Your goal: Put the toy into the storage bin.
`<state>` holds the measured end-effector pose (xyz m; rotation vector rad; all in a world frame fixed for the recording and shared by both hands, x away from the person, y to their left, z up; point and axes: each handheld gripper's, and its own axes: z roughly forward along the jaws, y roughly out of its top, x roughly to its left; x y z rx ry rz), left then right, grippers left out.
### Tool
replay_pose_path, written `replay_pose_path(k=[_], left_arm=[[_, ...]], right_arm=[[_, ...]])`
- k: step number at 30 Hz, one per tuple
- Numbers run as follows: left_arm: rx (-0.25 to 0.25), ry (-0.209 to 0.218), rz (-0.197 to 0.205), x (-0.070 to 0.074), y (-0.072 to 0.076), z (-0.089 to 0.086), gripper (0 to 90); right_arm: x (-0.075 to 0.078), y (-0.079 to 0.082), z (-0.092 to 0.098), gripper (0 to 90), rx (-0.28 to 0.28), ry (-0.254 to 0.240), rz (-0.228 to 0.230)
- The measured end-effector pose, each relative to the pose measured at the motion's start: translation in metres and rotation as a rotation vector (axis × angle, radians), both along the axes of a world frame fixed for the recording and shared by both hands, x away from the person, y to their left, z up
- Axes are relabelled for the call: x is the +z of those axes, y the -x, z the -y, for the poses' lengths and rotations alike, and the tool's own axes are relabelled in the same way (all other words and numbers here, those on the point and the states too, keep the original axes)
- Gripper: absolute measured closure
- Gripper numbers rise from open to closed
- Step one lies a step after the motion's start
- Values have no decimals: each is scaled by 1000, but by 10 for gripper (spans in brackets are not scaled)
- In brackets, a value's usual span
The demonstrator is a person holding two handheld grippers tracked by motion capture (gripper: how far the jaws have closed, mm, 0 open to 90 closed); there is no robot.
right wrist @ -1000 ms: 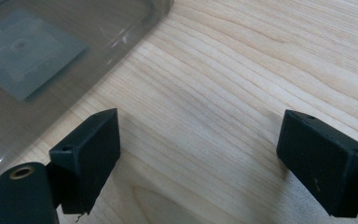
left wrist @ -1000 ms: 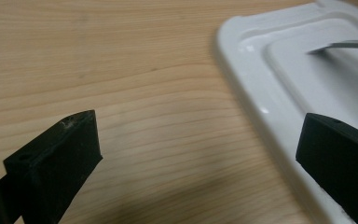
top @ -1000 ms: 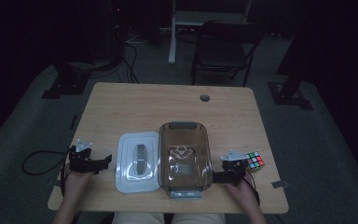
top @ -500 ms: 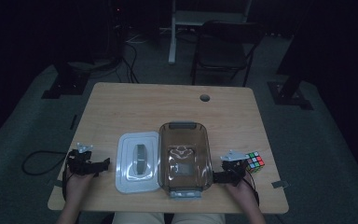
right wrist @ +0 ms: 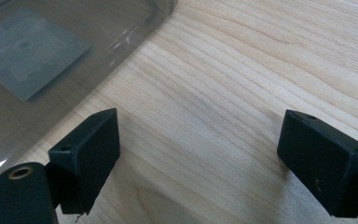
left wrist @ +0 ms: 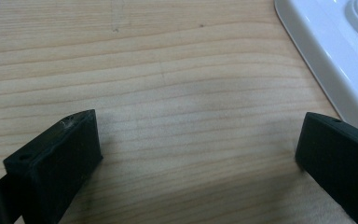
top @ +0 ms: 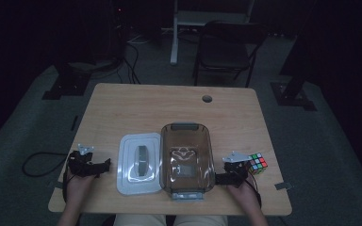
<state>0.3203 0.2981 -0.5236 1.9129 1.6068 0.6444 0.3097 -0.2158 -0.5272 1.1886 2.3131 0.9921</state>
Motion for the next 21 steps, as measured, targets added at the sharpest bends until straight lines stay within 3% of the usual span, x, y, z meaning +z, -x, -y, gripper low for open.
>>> replay_pose_path(k=[12, 16, 19, 21], left_arm=[[-3, 3, 1, 0, -1, 1, 6], [-2, 3, 2, 0, -1, 2, 6], [-2, 3, 2, 0, -1, 2, 6], [-2, 3, 2, 0, -1, 2, 6]], right_arm=[[1, 1, 0, 138, -6, 8, 8], [5, 4, -5, 140, -28, 48, 2], [10, 6, -5, 150, -25, 24, -6], [20, 10, -3, 160, -44, 2, 33]])
